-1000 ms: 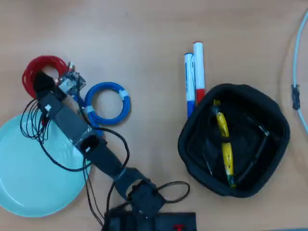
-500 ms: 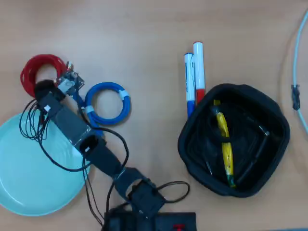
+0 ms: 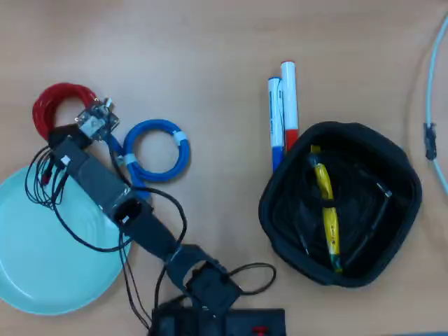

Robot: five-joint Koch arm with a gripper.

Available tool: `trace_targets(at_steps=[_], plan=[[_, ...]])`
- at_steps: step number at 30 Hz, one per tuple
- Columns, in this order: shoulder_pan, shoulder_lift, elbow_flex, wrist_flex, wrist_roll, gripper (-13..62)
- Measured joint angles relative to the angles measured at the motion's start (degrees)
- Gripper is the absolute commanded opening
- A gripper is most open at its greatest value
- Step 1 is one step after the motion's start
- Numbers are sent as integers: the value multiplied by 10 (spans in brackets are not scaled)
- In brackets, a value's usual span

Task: Put a black charging cable in a black bowl and put a red charging cable in a green bowl

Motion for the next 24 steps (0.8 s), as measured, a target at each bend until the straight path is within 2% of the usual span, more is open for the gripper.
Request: trace_targets(at_steps=[5, 12, 24], plan=[[-3, 24, -1, 74, 5, -69], [3, 115, 3, 285, 6, -69], [24, 163, -33, 315, -20, -69]])
